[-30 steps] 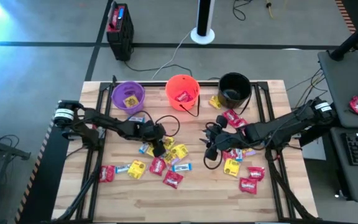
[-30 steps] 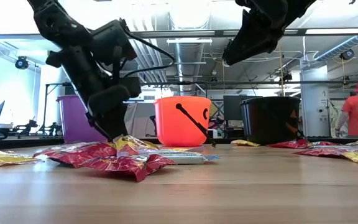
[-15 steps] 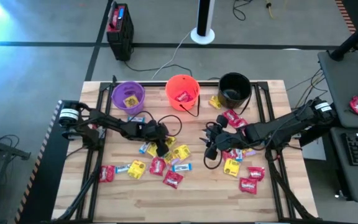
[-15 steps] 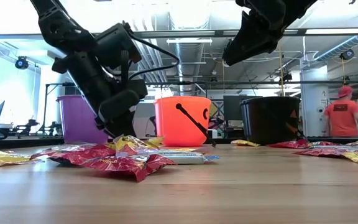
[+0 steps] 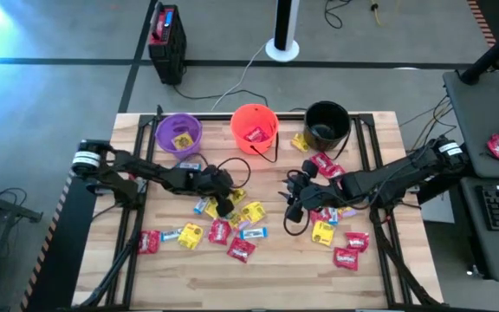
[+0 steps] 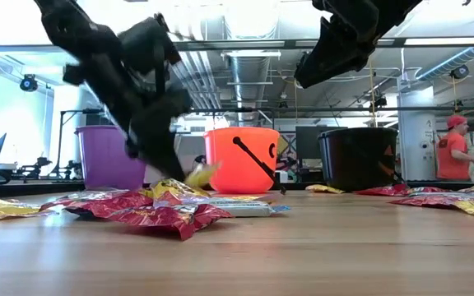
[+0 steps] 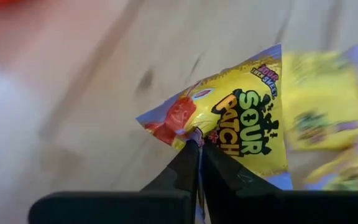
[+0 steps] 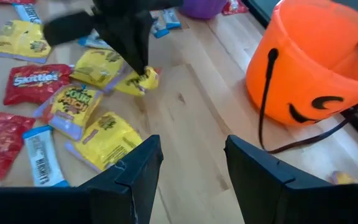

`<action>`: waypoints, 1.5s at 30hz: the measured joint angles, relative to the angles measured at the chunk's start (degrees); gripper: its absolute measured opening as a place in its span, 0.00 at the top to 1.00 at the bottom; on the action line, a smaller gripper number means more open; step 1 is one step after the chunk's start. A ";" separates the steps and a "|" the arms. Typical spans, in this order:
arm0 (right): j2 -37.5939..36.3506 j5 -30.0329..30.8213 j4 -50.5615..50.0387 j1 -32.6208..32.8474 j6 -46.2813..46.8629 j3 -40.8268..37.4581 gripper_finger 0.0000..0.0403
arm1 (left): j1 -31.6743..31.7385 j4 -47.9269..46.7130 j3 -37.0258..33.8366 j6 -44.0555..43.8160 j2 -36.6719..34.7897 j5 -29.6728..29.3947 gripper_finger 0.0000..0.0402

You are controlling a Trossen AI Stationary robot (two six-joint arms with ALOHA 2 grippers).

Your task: Sort candy by brand, put in halloween buckets

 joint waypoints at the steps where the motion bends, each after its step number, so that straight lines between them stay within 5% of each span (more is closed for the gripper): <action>1: 0.00 0.63 -0.02 -0.01 -0.20 -0.02 0.57 | 0.00 -0.01 0.02 0.48 -1.20 0.06 1.00; 10: 0.00 -0.21 2.05 -5.61 -7.80 -0.18 0.57 | 0.18 -0.12 0.06 6.28 -13.95 0.36 1.00; 19: 0.00 -16.15 14.57 -19.22 -22.14 -0.18 0.61 | 4.54 0.13 0.13 14.35 -23.21 -1.80 1.00; 26: 0.00 -16.78 21.87 -27.01 -30.47 -0.18 0.66 | 11.19 1.19 0.17 24.27 -25.86 -3.09 1.00; 30: 0.00 -22.43 25.30 -32.68 -33.20 -0.18 0.69 | 18.16 1.66 0.17 28.99 -25.33 -2.85 1.00; 38: 0.79 -32.74 33.66 -43.92 -28.97 -0.15 0.76 | 28.36 11.87 2.19 29.57 -21.95 10.54 1.00; 45: 0.83 -32.88 33.89 -49.57 -12.24 -0.15 0.85 | 29.07 2.36 8.75 22.12 -17.29 12.86 1.00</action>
